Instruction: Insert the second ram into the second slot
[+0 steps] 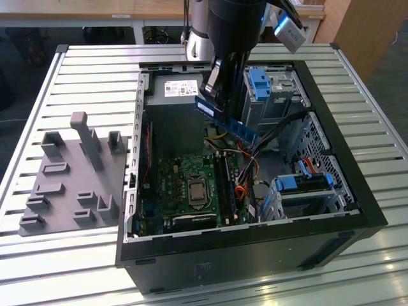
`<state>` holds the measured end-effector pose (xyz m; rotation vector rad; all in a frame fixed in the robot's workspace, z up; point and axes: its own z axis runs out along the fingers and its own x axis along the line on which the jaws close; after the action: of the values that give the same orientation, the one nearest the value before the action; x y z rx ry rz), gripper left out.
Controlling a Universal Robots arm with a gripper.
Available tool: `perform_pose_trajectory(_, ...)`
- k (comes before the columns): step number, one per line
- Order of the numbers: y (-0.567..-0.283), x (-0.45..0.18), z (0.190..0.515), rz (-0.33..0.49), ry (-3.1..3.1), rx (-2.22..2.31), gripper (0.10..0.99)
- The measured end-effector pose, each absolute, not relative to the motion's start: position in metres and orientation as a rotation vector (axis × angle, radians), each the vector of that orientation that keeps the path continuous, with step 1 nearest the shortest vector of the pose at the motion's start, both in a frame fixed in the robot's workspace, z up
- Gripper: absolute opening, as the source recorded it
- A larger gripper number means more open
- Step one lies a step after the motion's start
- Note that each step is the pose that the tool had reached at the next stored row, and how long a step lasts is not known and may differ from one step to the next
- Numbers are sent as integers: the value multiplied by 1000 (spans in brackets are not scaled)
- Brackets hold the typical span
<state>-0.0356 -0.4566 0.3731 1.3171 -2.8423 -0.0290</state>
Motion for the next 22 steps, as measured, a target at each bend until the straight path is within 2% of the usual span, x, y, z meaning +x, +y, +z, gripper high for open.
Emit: perform_pose_trajectory(22, -457, -36, 373, -28, -2940, 1085, 137)
